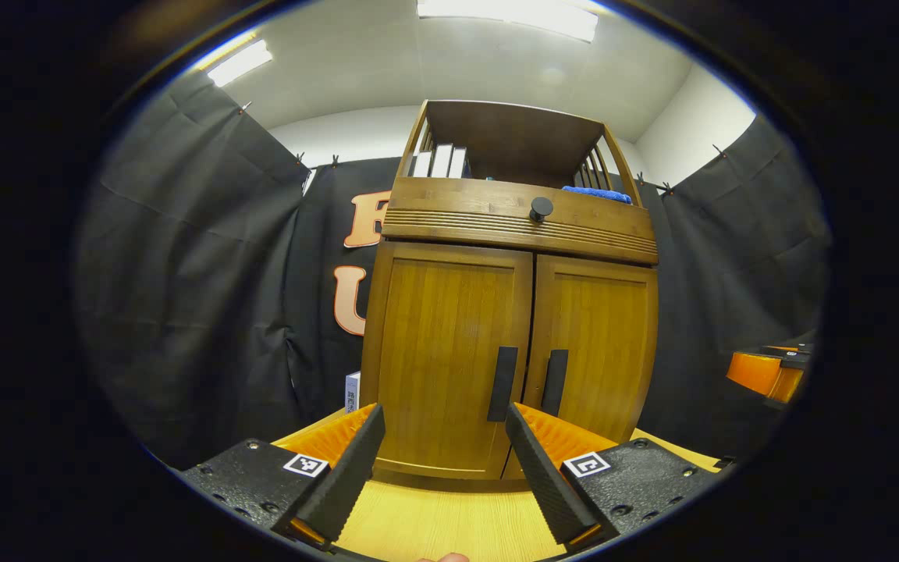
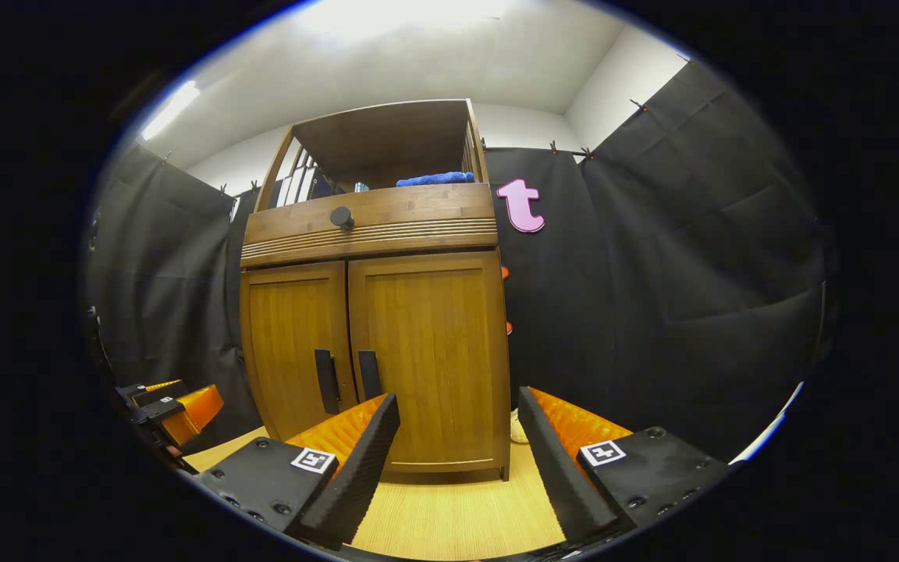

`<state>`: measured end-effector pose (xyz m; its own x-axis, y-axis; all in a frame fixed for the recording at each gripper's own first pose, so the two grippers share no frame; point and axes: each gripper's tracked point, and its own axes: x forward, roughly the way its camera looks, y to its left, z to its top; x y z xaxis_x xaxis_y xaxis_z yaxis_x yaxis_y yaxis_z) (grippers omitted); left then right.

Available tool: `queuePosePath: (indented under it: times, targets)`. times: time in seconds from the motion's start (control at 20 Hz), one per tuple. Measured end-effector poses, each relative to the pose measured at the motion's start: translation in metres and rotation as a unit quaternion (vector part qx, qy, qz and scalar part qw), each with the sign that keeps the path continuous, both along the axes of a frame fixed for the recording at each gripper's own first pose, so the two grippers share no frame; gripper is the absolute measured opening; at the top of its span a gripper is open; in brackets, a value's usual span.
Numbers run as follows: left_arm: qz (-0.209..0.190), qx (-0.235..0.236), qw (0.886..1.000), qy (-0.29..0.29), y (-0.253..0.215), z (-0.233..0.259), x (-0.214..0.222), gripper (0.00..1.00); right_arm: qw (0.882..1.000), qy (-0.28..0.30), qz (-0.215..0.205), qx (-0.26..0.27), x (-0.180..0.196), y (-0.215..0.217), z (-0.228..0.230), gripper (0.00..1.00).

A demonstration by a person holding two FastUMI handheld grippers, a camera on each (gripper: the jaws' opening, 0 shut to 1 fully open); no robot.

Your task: Open the right door of the double-door shoe cabinet with the right hand, and open the left door with the left hand.

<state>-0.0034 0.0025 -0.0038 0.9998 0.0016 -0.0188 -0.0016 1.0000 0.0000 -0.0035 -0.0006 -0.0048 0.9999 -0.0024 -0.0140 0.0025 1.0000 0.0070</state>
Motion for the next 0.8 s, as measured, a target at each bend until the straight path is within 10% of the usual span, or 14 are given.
queuePosePath:
  times: [0.8]
  targets:
    - [0.005,0.011,1.000,-0.002,0.009,-0.002,0.010,0.92,1.000,0.009,-0.005,0.003,0.026,0.006,-0.003,0.98]
